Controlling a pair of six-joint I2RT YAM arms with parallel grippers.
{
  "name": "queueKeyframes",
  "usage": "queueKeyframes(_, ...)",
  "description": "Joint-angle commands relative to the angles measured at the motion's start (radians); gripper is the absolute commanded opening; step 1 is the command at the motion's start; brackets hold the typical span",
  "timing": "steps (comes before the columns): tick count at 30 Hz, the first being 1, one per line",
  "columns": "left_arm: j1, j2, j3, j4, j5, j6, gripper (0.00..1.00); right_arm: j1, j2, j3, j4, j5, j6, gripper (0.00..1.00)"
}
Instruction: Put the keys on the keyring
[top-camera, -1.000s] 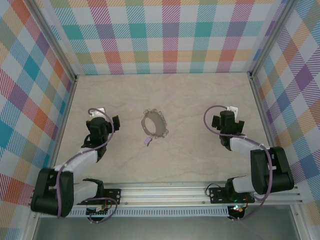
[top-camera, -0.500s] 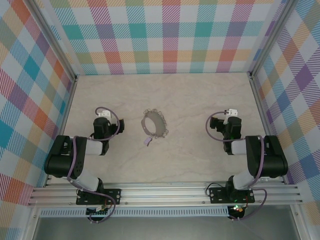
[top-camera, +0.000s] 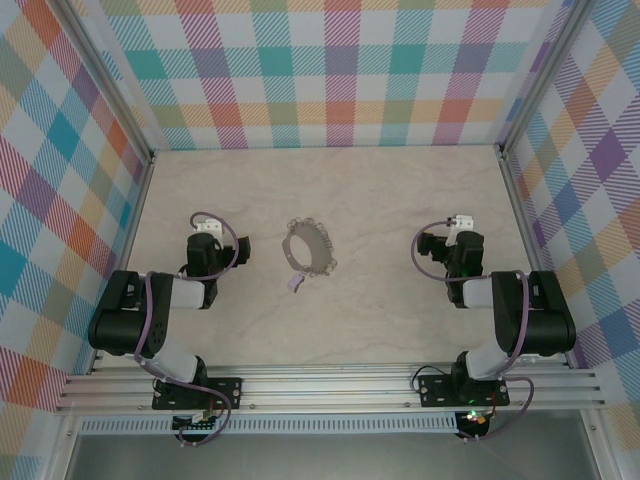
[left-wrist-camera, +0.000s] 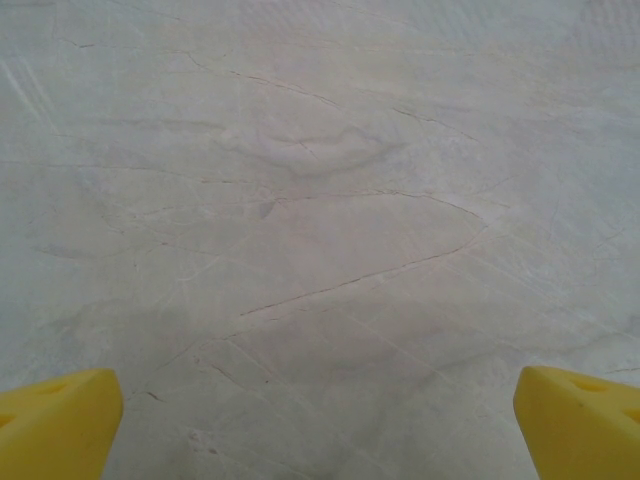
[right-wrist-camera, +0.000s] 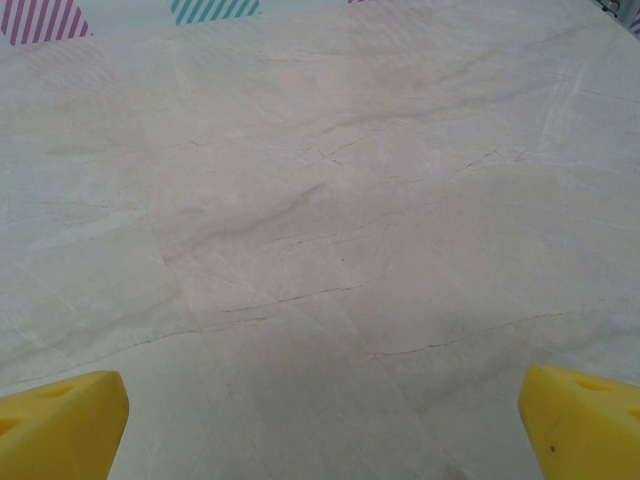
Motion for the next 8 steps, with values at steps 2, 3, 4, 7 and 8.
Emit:
queueKeyframes(2,0.015,0.003,0.019,0.027,0.019,0.002,1.0,0.005,-0.003,0.032,0.006,-0.041,-0.029,1.0)
queueKeyframes(3,0.016,0.003,0.019,0.027,0.018,0.003,1.0,0.005,-0.003,0.032,0.008,-0.04,-0.03,1.0)
queueKeyframes(4,0.016,0.004,0.02,0.027,0.018,0.002,1.0,0.006,-0.003,0.031,0.009,-0.04,-0.029,1.0)
queueKeyframes(7,0.016,0.0,0.013,0.035,0.017,0.005,1.0,0.005,-0.007,0.025,0.017,-0.043,-0.03,1.0)
queueKeyframes(8,0.016,-0.003,0.01,0.038,0.017,0.005,1.0,0.004,-0.009,0.023,0.02,-0.044,-0.032,1.0)
